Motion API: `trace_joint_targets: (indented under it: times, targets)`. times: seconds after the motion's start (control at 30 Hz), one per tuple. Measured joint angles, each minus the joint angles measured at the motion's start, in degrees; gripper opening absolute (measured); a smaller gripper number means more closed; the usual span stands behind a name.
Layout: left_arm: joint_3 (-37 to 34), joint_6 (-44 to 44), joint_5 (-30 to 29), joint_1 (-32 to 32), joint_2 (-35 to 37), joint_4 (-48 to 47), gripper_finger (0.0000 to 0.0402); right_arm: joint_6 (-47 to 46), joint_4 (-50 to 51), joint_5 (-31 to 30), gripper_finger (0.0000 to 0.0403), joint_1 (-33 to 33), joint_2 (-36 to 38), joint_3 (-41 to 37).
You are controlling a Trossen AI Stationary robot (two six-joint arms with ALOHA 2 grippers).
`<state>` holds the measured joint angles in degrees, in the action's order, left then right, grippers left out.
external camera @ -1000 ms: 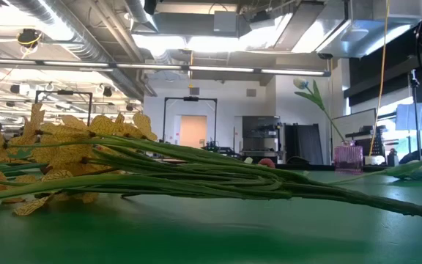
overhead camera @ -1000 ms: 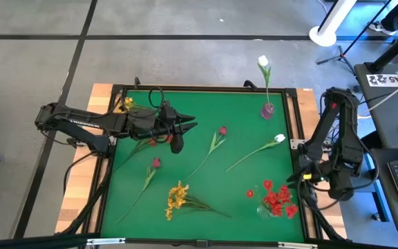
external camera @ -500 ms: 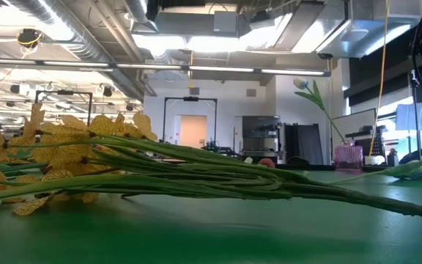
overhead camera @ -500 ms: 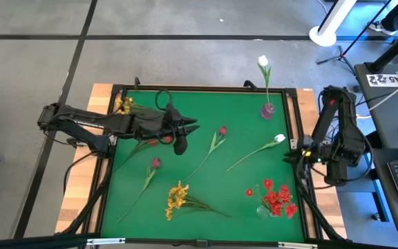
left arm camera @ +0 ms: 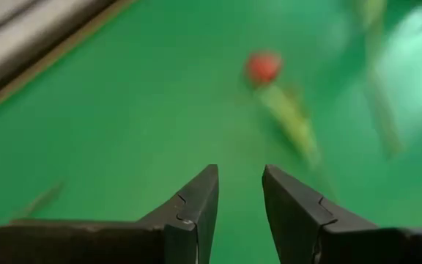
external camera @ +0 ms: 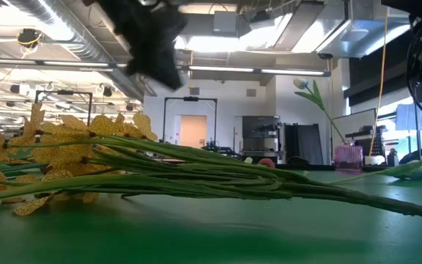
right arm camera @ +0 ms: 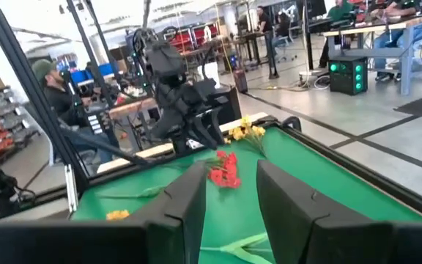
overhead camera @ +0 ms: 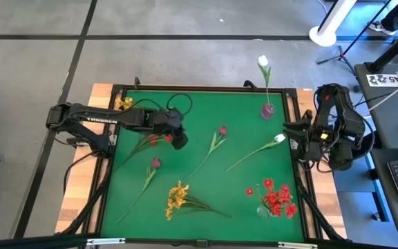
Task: Sort flowers into vase by color
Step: Put the right red tulip into the transparent vase
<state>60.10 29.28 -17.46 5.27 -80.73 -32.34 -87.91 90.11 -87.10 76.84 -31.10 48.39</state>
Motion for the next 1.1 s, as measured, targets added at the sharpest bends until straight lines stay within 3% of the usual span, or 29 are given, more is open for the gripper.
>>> trace_joint_targets:
  times: [0.3,0.5,0.57,0.73,0.9,1.0,1.1]
  targets:
    - [0.0,10.2,0.0,1.7,0.0,-29.8,0.0105,8.4,-0.1,-0.7,0.0122,0.0,1.0,5.1]
    - [0.0,15.8,1.0,-0.2,0.0,-38.6,0.0105,12.3,-0.1,-1.0,0.0122,0.0,1.0,6.3]
    - [0.0,14.9,1.1,-1.4,0.0,-38.3,0.0105,13.1,-0.1,-0.9,0.0122,0.0,1.0,6.5]
    - [0.0,13.6,-4.9,-7.2,0.2,-35.7,0.0105,17.0,-0.7,-0.3,0.0122,0.0,-0.2,6.5]
    - [0.0,14.4,-6.3,-9.6,0.3,-30.6,0.0105,26.6,-7.4,1.1,0.0122,0.0,-3.0,6.5]
    - [0.0,11.4,-4.3,-10.3,0.3,-22.4,0.0105,34.0,-14.1,6.1,0.0122,0.0,-4.1,6.5]
    - [0.0,6.2,0.5,-10.2,0.3,-8.0,0.0105,42.0,-21.8,8.5,0.0122,0.0,-6.0,6.5]
